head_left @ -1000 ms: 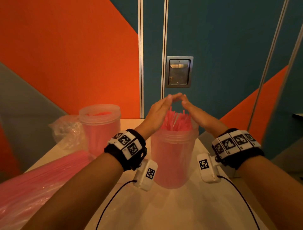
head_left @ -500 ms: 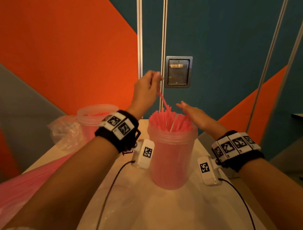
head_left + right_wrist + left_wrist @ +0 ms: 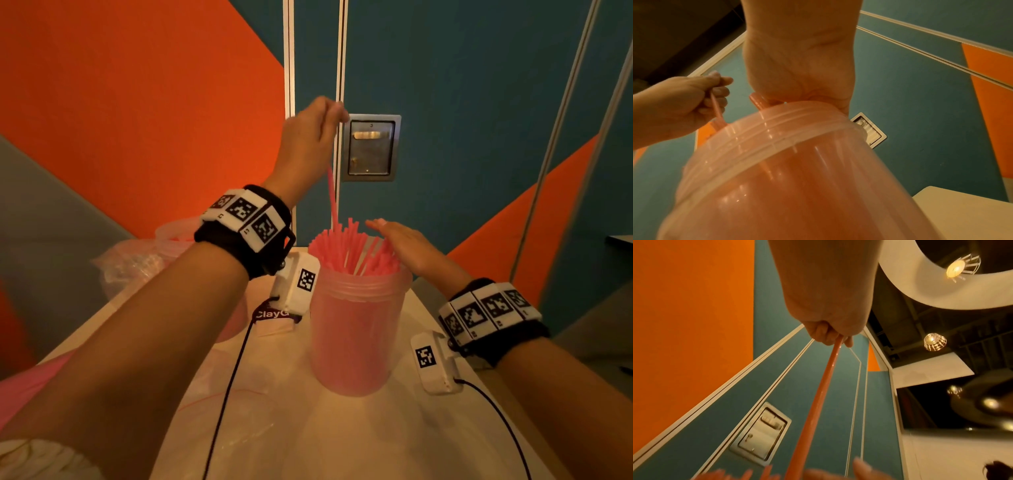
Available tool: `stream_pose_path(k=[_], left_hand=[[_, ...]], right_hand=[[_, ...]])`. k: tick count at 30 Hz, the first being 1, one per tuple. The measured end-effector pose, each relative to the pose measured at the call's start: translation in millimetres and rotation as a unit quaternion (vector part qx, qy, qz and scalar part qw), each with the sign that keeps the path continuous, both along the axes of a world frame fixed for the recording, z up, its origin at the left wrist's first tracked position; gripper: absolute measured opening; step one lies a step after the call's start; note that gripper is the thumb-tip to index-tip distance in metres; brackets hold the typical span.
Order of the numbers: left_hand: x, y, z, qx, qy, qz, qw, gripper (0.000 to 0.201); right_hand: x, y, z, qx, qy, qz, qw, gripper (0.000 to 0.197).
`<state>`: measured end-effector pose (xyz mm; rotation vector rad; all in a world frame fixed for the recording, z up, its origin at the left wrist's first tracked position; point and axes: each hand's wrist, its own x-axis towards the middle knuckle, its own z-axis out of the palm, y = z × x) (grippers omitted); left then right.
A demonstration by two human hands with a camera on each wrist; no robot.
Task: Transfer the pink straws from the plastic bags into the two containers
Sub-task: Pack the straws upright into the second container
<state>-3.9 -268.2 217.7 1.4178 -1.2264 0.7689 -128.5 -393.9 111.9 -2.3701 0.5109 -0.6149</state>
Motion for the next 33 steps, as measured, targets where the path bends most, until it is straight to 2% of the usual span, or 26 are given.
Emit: stream_pose_path(k=[4,6,8,9,10,12,14,15,17,19,22,24,25,26,28,29,31,33], left_hand=[[0.3,-13.6,-41.9,0.155,0.04,-0.02,0.987,0.029],[2.8,-19.0,-73.5,0.264,0.037,-0.022,0.964,0.029],[8.3,-24.9,-101.8,0.371,0.03,-0.019,0.928,0.037],[11.3,-26.8,-111.3,0.384,0.049,-0.027,0.922,0.044],[14.0,-27.2,-116.0,0.361,0.083,-0.038,0.928,0.053],[18.9,-27.9,-115.0,0.248,0.139,-0.053,0.957,0.065],[22.7,-28.1,-108.1,0.186,0.139,-0.036,0.972,0.058],[21.7,-26.6,-103.6,0.191,0.135,-0.018,0.972,0.051],[19.6,-28.2,-99.1,0.253,0.133,0.007,0.958,0.046],[16.9,-33.0,-97.8,0.348,0.129,0.009,0.928,0.05],[13.2,-40.3,-93.8,0.466,0.116,0.019,0.877,0.053],[11.6,-42.2,-91.6,0.495,0.119,0.025,0.86,0.049],[13.6,-42.8,-92.7,0.477,0.128,0.02,0.869,0.048],[15.8,-42.6,-94.1,0.432,0.149,0.008,0.89,0.047],[20.9,-39.3,-97.3,0.283,0.21,-0.035,0.935,0.045],[22.6,-35.7,-98.4,0.205,0.24,-0.063,0.947,0.044],[24.5,-26.9,-100.4,0.129,0.289,-0.114,0.942,0.043],[26.1,-21.8,-105.4,0.154,0.308,-0.132,0.929,0.044]], right_hand=[[0.5,0.4,-1.4,-0.016,0.0,0.009,1.0,0.043],[2.5,-0.6,-2.4,0.006,-0.01,0.021,1.0,0.044],[3.1,-1.4,-2.1,0.041,-0.025,0.043,0.998,0.045],[3.2,-2.3,-1.8,0.048,-0.033,0.049,0.997,0.045],[3.6,-4.1,-1.7,0.044,-0.039,0.042,0.997,0.045],[4.8,-7.0,-0.3,0.016,-0.042,-0.003,0.999,0.048],[7.4,-8.6,1.8,0.0,-0.03,-0.049,0.998,0.05],[8.8,-8.9,2.8,-0.008,-0.005,-0.065,0.998,0.051],[10.6,-5.9,8.0,-0.016,0.071,-0.066,0.995,0.055],[12.0,0.1,16.1,0.022,0.108,-0.037,0.993,0.059],[11.3,12.0,26.6,0.052,0.096,0.001,0.994,0.057],[12.4,10.6,30.5,0.036,0.035,-0.038,0.998,0.049],[14.1,5.7,31.3,0.01,0.001,-0.073,0.997,0.046],[16.1,-1.4,31.8,-0.013,-0.026,-0.103,0.994,0.044],[22.3,-14.6,34.3,-0.038,-0.036,-0.132,0.99,0.044],[26.5,-19.7,35.9,-0.06,-0.022,-0.13,0.989,0.045],[36.4,-22.5,40.5,-0.114,0.016,-0.102,0.988,0.05],[46.1,-18.5,45.3,-0.16,0.07,-0.051,0.983,0.051]])
